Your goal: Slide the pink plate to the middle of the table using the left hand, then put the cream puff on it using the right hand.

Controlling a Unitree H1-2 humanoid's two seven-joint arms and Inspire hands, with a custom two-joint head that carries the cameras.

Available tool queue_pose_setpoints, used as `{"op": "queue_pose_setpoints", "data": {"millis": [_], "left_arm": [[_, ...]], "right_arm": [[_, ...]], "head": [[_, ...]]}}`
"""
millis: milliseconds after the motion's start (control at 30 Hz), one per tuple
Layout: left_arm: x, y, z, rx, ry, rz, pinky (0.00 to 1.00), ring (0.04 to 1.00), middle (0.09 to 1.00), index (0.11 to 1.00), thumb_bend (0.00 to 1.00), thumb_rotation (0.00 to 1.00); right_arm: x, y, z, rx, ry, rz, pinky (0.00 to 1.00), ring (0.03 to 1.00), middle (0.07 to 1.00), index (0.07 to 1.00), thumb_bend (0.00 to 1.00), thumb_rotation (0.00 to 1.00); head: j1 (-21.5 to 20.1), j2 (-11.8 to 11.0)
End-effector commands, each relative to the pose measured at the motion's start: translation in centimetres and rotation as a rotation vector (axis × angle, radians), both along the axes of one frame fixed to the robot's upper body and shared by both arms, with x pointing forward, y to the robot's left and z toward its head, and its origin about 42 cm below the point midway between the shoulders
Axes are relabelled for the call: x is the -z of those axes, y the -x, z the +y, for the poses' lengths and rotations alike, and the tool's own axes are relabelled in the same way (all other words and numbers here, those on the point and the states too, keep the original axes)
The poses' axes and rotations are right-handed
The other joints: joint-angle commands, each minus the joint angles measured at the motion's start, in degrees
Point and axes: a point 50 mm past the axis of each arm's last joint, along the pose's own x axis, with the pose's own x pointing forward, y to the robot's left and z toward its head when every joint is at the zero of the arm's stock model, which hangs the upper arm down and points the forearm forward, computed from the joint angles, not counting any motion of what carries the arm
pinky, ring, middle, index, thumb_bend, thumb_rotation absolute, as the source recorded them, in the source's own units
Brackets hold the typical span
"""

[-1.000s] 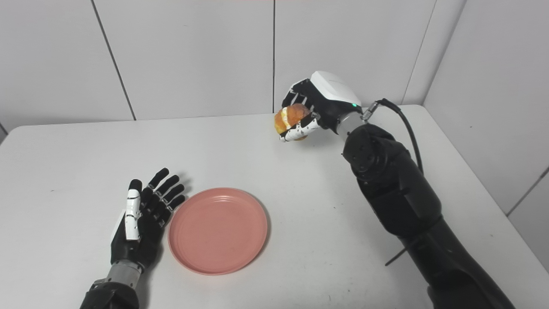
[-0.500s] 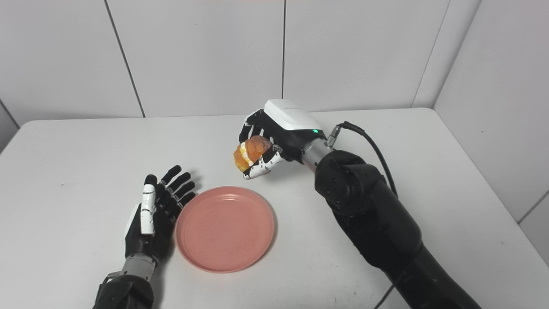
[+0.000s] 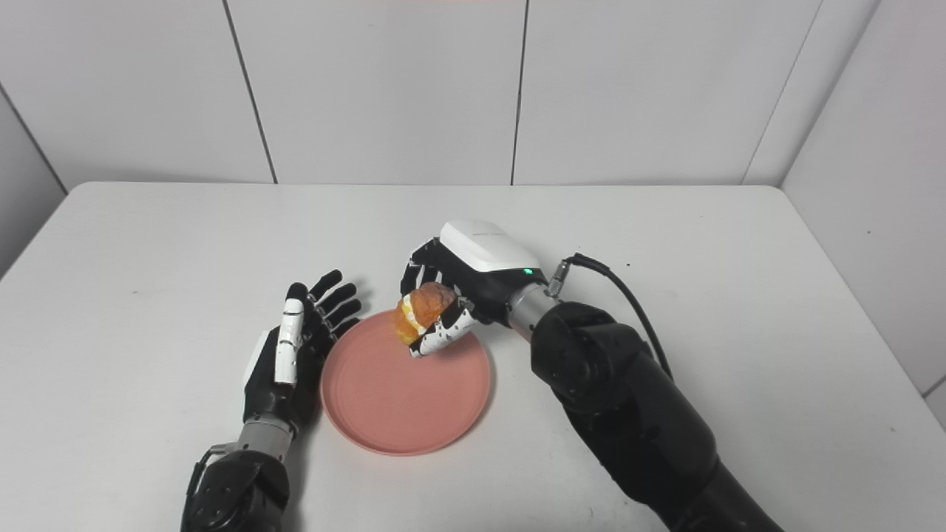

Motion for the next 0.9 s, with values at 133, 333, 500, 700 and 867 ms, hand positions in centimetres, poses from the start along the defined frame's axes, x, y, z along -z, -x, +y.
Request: {"op": "queue_pose_setpoints", "data": {"millis": [133, 333, 500, 700, 867], "left_arm": [[-1.5, -0.7, -0.6, -0.03, -0.047, -0.122, 0.83, 0.84, 0.849, 0.835, 0.57, 1.0], [-1.4, -0.6, -0.6, -0.044, -0.086, -0.15, 0.84, 0.849, 0.86, 0.848, 0.59, 1.0], [-1.3, -0.4, -0.6, -0.055, -0.123, -0.163, 0.84, 0.854, 0.866, 0.853, 0.61, 1.0], [-0.7, 0.4, -0.4, -0.07, -0.179, -0.172, 0.86, 0.86, 0.868, 0.851, 0.64, 1.0], [0.1, 1.2, -0.3, -0.071, -0.226, -0.191, 0.85, 0.86, 0.866, 0.845, 0.63, 1.0]], "right_arm": [[0.0, 0.3, 1.4, -0.05, 0.016, -0.04, 0.32, 0.399, 0.488, 0.491, 0.51, 0.12], [1.1, 0.6, 2.1, -0.074, 0.018, -0.036, 0.33, 0.412, 0.449, 0.528, 0.51, 0.03], [1.9, 0.8, 2.5, -0.081, 0.027, -0.037, 0.3, 0.378, 0.423, 0.543, 0.52, 0.0], [3.0, 0.9, 3.2, -0.088, 0.04, -0.011, 0.27, 0.354, 0.48, 0.491, 0.52, 0.0], [3.8, 0.9, 3.5, -0.085, 0.047, -0.002, 0.27, 0.352, 0.481, 0.49, 0.53, 0.0]], "head": [[0.16, 0.22], [0.52, 0.32], [0.71, 0.39], [1.73, 0.43], [1.6, 0.46]]}}
